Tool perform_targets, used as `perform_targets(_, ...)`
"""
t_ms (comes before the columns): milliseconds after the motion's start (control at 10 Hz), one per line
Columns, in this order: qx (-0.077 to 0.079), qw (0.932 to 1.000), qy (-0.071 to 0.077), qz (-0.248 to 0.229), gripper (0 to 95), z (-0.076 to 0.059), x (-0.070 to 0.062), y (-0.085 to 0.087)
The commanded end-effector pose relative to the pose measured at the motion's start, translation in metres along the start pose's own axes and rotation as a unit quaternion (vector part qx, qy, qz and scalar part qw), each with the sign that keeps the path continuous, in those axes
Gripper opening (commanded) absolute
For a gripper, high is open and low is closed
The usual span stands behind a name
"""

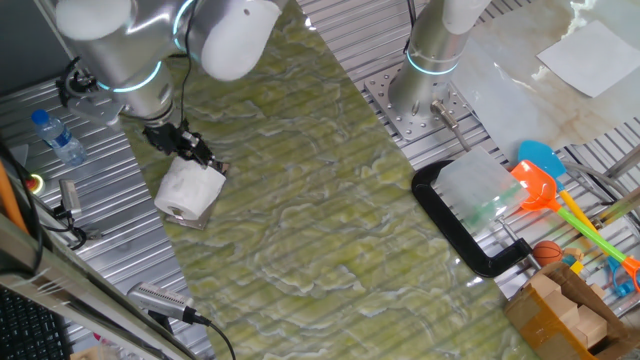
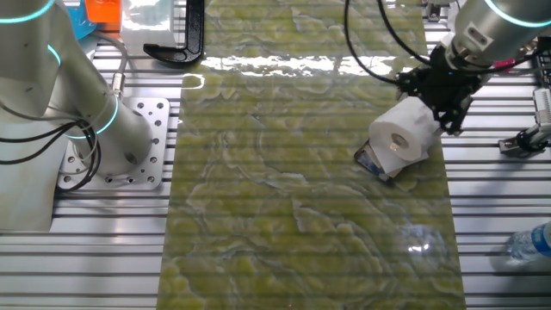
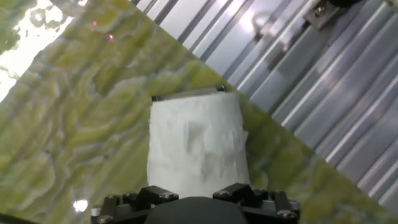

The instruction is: Put the toilet paper on its holder

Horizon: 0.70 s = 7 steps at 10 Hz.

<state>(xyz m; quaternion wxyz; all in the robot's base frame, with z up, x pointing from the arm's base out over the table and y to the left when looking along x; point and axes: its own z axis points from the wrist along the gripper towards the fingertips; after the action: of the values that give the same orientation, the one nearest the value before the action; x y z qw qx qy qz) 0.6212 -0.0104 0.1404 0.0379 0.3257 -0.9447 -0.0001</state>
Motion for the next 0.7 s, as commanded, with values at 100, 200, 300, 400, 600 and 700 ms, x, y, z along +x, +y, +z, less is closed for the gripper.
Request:
perform_targets(100, 0.002, 0.9998, 0.001, 0.018, 76.0, -0.006, 0.012, 0.002)
perform_targets(200, 0.003, 0.9997, 0.001, 0.025, 76.0, -0.008, 0.02, 0.003)
perform_targets(300, 0.005, 0.9995, 0.002, 0.033, 57.0, -0.009, 0.027, 0.004)
perform_targets(400, 0.005, 0.9992, 0.002, 0.04, 57.0, -0.009, 0.031, 0.004)
perform_targets(600, 0.003, 0.991, 0.001, 0.134, 38.0, -0.009, 0.049, 0.007)
perform_targets(700, 0.005, 0.9883, 0.003, 0.152, 19.0, -0.009, 0.056, 0.009)
